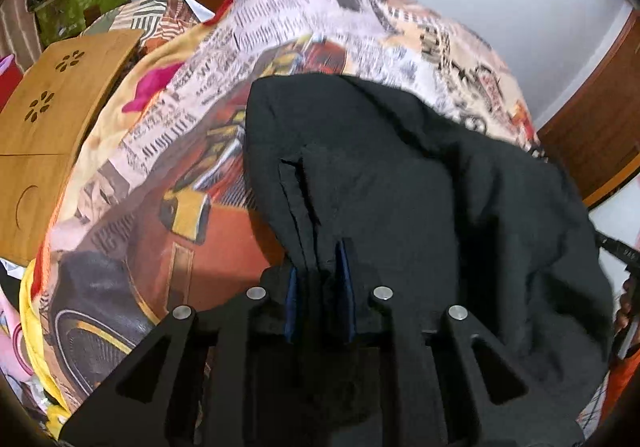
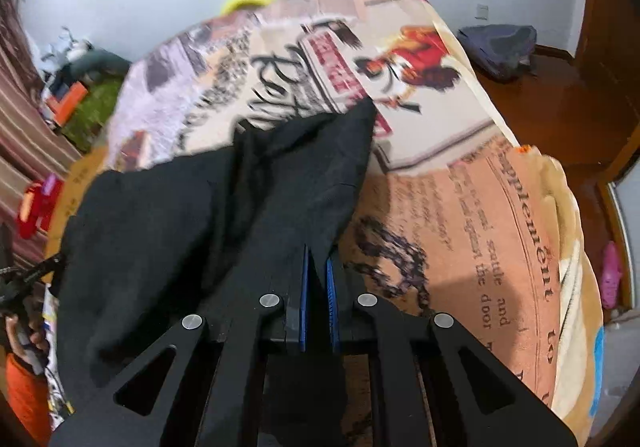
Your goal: Fold large clothes
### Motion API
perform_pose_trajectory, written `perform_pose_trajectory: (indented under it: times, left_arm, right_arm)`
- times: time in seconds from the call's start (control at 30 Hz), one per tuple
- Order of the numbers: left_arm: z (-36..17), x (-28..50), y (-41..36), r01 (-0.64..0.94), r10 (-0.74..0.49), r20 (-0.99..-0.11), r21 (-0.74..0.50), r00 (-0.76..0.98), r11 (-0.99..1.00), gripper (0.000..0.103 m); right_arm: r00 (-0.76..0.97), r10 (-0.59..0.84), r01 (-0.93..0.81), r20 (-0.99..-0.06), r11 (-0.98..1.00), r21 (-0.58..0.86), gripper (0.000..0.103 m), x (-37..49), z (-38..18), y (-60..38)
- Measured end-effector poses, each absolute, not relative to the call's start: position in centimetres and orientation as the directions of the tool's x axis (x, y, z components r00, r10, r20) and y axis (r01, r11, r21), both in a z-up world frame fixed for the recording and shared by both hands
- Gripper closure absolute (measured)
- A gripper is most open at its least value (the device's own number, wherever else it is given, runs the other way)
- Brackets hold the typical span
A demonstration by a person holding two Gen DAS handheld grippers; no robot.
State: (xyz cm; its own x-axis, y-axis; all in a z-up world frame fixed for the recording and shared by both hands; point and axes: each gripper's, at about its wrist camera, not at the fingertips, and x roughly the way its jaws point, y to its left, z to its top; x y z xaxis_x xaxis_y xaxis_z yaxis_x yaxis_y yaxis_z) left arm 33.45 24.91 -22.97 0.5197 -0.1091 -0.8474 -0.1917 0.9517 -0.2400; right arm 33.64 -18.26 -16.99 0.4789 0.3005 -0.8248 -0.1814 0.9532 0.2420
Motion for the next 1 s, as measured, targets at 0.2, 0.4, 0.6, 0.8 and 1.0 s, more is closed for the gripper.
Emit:
perform_pose_trajectory:
  times: [0.2, 0.4, 0.6, 0.8, 1.0]
  left_arm:
    - [-22.0, 32.8, 23.0, -0.174, 0.014, -0.86, -0.087, 0.51, 0.981, 0.083]
    - [-18.2, 30.3, 22.2, -0.151, 0.048, -0.841, -0.041, 0.539, 0.988, 0.072]
    - [-12.5, 26.9, 21.2, -0.146, 0.074, -0.779, -0.022, 0.623, 0.989, 0.055]
    - [-9.0, 22.1, 19.9, -0.1, 0.069, -0.745, 0.003, 0.663, 0.995, 0.019]
    - [-8.8, 17.8, 19.5, -0.098, 0.084, -0.74, 0.023, 0.668, 0.995, 0.015]
  right_arm:
    - [0.512, 0.253, -0.205, -0.821, 0.964, 0.169, 0.094, 32.2, -15.9, -17.8]
    - [0.551, 0.272, -0.284, -0.789, 0.95, 0.129, 0.092, 28.9, -11.7, -17.5]
    - [0.596, 0.304, -0.334, -0.744, 0.936, 0.114, 0.058, 24.2, -7.3, -17.4]
    - [0.637, 0.322, -0.355, -0.7, 0.929, 0.103, 0.046, 19.9, -4.5, -18.3]
    - [0.626, 0.286, -0.343, -0.726, 0.936, 0.074, 0.046, 17.7, -5.9, -19.8]
